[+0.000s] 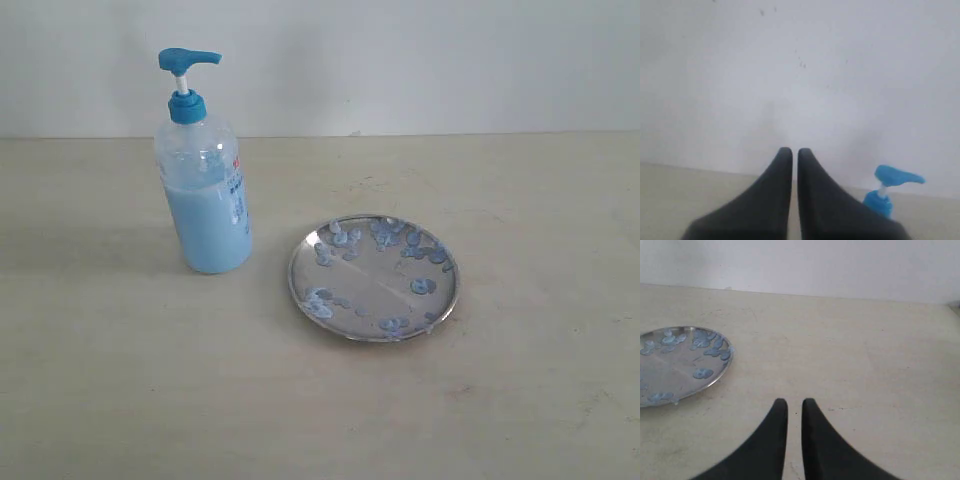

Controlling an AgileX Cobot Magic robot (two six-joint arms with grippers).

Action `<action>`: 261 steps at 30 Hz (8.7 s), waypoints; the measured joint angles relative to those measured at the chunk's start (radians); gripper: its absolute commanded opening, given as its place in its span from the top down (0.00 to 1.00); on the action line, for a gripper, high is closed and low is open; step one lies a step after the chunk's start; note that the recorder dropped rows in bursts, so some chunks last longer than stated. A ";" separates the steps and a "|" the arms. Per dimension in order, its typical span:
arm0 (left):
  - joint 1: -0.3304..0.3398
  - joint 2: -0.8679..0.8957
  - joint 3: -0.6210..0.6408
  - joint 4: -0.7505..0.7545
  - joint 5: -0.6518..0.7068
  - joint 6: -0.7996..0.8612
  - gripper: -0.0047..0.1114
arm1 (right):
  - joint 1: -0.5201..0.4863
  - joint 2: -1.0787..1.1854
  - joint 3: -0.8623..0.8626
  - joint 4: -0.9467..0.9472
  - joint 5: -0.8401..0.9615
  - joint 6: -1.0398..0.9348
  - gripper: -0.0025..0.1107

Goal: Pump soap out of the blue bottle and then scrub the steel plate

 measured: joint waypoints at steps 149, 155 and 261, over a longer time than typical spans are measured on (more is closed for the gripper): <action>-0.267 1.439 -0.438 0.502 -0.896 0.208 0.92 | 0.000 1.151 -0.231 -0.406 -1.089 0.507 0.97; -0.270 1.439 -0.438 0.502 -0.894 0.212 0.92 | 0.000 1.472 -0.704 -0.716 -1.284 0.698 0.97; -0.239 1.487 -0.376 0.428 -1.085 -0.117 0.23 | 0.416 1.234 -1.037 -0.995 -0.269 0.608 0.97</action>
